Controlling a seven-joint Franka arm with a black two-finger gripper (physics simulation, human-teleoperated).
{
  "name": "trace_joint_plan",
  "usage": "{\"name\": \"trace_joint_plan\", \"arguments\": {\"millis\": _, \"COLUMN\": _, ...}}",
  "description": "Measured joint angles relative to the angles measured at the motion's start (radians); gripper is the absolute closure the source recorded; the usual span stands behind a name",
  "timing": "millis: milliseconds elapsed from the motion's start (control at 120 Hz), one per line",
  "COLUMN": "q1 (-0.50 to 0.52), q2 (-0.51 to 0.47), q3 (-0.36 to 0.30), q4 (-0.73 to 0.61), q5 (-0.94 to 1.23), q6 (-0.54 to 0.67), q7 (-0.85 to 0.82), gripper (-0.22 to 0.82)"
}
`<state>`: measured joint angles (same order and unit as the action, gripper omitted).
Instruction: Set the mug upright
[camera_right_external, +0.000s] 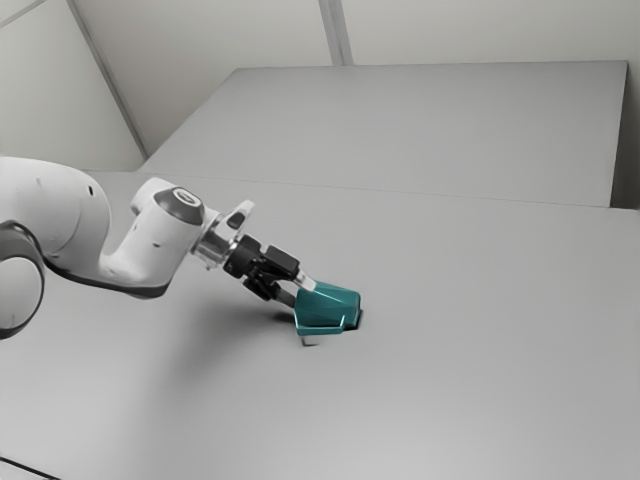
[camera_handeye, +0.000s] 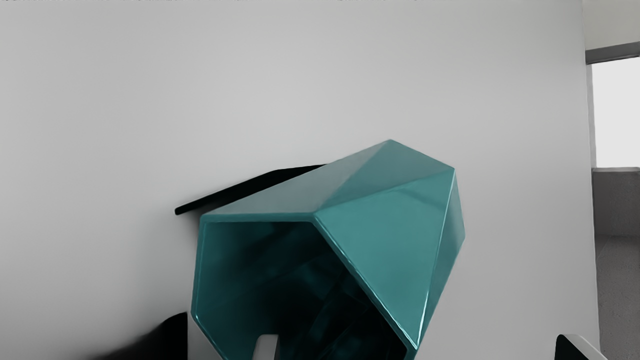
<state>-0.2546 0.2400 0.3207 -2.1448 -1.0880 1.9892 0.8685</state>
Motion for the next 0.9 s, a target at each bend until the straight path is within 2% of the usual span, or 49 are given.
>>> {"name": "trace_joint_plan", "arguments": {"millis": 633, "q1": -0.023, "q2": 0.043, "q3": 0.0, "q4": -0.001, "q5": -0.119, "q6": -0.002, "q7": 0.092, "gripper": 0.01}}
{"name": "trace_joint_plan", "arguments": {"millis": 900, "q1": -0.02, "q2": 0.045, "q3": 0.001, "q4": -0.015, "q5": -0.151, "q6": -0.015, "q7": 0.116, "gripper": 0.15}}
